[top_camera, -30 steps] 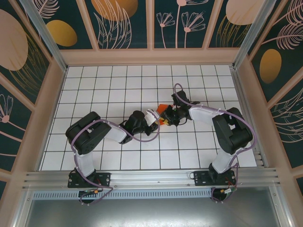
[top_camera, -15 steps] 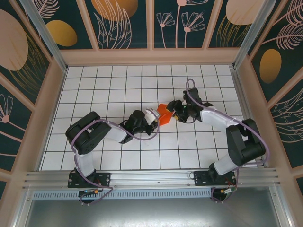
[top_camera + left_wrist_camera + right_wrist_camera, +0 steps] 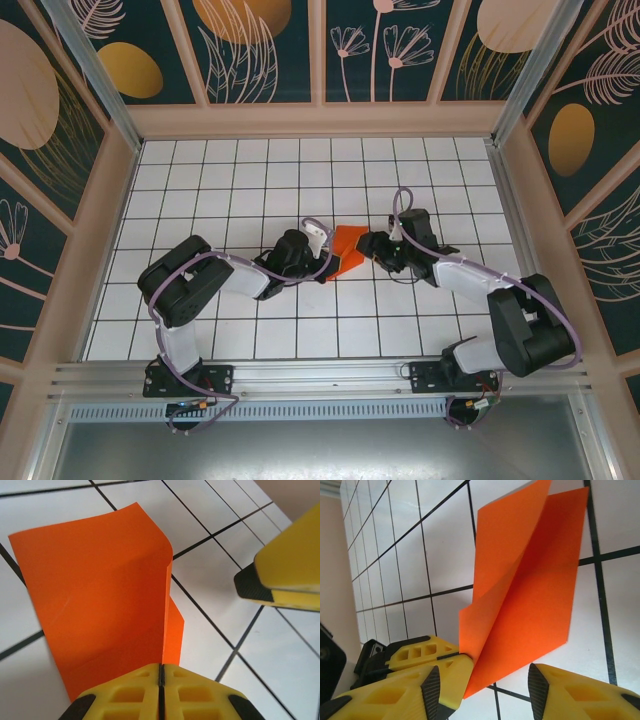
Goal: Fold a paper plane with a square sheet of paper (pick it up from the middle)
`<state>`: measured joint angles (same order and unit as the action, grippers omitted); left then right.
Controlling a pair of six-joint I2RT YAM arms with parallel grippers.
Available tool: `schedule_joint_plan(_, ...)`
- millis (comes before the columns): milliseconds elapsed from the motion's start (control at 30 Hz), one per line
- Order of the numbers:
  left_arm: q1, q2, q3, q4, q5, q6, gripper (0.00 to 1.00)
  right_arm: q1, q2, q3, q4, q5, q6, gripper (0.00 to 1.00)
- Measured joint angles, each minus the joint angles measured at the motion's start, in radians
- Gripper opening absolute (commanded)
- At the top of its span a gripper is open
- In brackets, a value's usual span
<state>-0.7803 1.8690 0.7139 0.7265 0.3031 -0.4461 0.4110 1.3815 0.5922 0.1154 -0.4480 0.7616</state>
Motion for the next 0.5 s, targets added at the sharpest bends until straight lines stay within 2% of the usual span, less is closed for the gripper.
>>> schedule_joint_plan(233, 0.004, 0.0, -0.009, 0.043, 0.053, -0.174, 0.1, 0.0, 0.059, -0.009, 0.074, -0.042, -0.029, 0.45)
schedule_joint_plan(500, 0.018, 0.0, -0.057, 0.113, 0.061, -0.317, 0.09, 0.0, 0.164, -0.008, 0.122, -0.081, -0.051, 0.4)
